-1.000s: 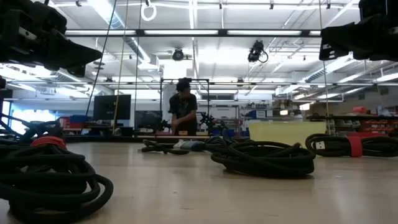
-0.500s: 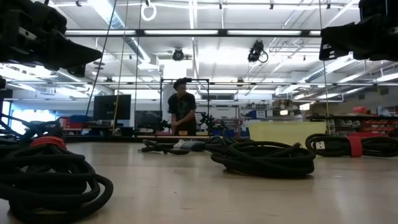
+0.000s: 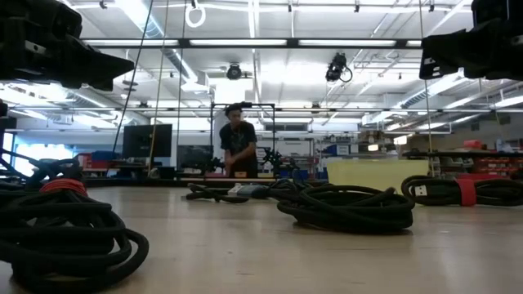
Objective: Pick and place USB-C Cables
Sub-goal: Put the black charger cable into the yellow bin
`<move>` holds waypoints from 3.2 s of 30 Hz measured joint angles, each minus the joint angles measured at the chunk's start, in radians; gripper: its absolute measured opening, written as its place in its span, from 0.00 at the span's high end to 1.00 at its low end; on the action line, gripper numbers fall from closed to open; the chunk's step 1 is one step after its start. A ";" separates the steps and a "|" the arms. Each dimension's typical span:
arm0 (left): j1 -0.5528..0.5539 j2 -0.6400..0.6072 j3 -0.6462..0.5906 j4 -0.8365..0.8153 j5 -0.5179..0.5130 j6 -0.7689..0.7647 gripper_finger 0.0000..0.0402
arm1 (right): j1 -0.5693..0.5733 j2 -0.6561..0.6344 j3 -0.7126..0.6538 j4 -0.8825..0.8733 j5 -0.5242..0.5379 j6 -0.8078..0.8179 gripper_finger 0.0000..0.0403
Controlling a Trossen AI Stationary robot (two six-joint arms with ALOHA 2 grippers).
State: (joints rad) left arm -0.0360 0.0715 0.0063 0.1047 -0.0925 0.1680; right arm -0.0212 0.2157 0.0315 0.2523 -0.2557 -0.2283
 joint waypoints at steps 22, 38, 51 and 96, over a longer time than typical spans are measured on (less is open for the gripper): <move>0.000 0.000 0.000 0.705 -0.023 -0.522 0.94 | 0.002 0.000 0.000 0.521 -0.106 0.094 0.92; 0.000 0.000 0.000 0.946 -0.026 -0.311 0.94 | 0.002 0.000 0.000 0.966 -0.120 0.187 0.92; 0.000 0.000 0.000 0.950 -0.026 -0.313 0.94 | 0.002 0.000 0.000 1.082 -0.005 0.196 0.92; 0.000 0.000 0.000 0.894 -0.026 -0.315 0.94 | 0.002 0.684 1.159 -1.232 0.360 0.804 0.79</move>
State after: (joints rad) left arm -0.0357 0.0719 0.0067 0.9987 -0.1188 -0.1469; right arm -0.0189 0.9002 1.1907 -0.9799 0.1041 0.5759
